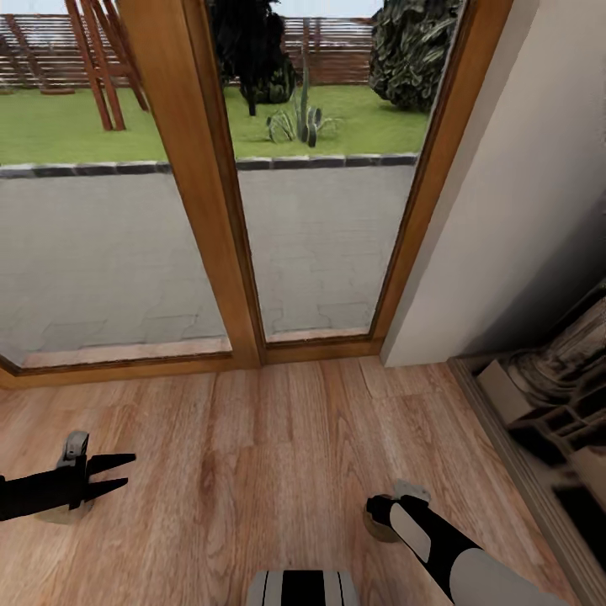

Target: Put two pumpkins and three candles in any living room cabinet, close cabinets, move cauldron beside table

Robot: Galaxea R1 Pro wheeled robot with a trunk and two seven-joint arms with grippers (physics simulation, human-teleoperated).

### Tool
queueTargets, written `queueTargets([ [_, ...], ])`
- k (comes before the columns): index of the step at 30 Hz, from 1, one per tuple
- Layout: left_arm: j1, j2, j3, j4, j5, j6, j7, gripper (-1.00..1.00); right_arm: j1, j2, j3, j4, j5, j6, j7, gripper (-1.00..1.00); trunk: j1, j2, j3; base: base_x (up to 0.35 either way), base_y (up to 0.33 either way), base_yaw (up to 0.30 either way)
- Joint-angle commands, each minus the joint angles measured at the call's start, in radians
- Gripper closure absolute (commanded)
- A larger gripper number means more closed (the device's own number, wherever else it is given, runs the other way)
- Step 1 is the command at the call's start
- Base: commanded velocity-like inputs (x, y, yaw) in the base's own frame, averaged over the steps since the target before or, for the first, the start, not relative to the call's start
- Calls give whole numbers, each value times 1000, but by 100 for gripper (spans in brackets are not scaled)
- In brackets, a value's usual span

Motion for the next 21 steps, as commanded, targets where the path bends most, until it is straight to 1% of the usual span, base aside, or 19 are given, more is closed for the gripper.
queueTargets([
  [1,0,0,0,0,-1,-1,1,-100,0,0,0,0,-1,0,-2,100,0,0,4,0,0,0],
  [7,0,0,0,0,-4,-1,6,-100,0,-1,-1,0,-5,1,-1,100,-3,2,27,0,0,0],
  [11,0,1,0,0,-24,-1,9,-100,0,-2,-1,-1,-5,2,0,100,-5,3,43,0,0,0],
  [14,-1,1,2,0,-66,-1,11,-100,0,-2,0,-1,-4,2,-1,100,-6,3,54,0,0,0],
  [15,-1,1,5,0,-101,-1,11,-100,0,-2,2,-1,-1,3,-1,100,-7,4,58,0,0,0],
  [17,-1,0,8,0,-143,-1,11,-100,0,-1,5,-1,1,4,-2,100,-8,4,66,0,0,0],
  [19,-1,0,9,0,-162,-2,12,-100,0,-1,2,-1,-1,5,-1,100,-8,4,74,0,0,0],
  [21,-1,1,9,0,-172,-3,14,-100,0,-1,2,-2,-3,6,-1,100,-9,5,81,0,0,0],
])
